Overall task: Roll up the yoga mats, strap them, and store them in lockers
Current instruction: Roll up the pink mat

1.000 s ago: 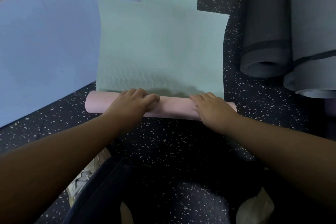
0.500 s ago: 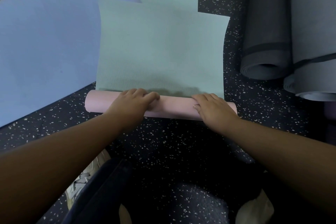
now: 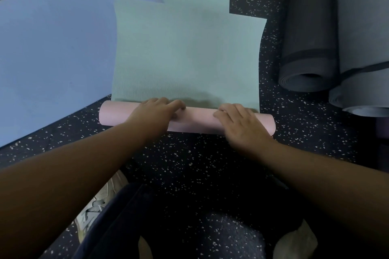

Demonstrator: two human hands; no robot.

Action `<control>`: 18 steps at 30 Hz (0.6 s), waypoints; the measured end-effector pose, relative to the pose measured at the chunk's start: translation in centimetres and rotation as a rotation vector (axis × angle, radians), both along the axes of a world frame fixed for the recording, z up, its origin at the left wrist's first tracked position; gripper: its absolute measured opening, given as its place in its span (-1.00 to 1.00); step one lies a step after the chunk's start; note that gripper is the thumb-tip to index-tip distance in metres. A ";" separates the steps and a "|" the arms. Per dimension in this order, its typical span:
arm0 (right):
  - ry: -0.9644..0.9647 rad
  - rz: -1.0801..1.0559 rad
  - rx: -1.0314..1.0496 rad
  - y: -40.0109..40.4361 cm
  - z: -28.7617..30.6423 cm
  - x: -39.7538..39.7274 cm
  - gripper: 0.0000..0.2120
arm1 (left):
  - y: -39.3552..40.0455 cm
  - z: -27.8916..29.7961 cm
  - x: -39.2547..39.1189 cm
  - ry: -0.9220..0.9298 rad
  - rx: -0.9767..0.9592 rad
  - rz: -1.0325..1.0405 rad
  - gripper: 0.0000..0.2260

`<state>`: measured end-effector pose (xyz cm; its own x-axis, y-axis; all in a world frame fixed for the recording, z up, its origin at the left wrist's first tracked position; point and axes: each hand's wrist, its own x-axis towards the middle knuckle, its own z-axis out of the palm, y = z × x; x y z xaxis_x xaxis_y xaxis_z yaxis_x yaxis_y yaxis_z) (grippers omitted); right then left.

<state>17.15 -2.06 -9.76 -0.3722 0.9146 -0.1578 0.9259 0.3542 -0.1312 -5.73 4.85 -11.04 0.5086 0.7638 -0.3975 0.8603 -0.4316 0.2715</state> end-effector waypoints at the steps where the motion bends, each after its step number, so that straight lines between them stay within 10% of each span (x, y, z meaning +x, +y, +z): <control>1: 0.000 0.038 -0.017 -0.2 0.0 0.0 -0.64 | 0.1 0.1 0.1 0.001 -0.003 0.005 -0.56; 18: -0.320 0.010 -0.290 0.8 -0.2 0.9 -0.25 | -3.2 -2.5 -1.6 -0.050 0.364 -0.207 -0.51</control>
<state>18.05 -1.29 -10.00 -0.2711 0.8122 -0.5165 0.9329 0.3538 0.0666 -7.33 1.62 -13.57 0.6779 0.7295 -0.0913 0.7350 -0.6694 0.1081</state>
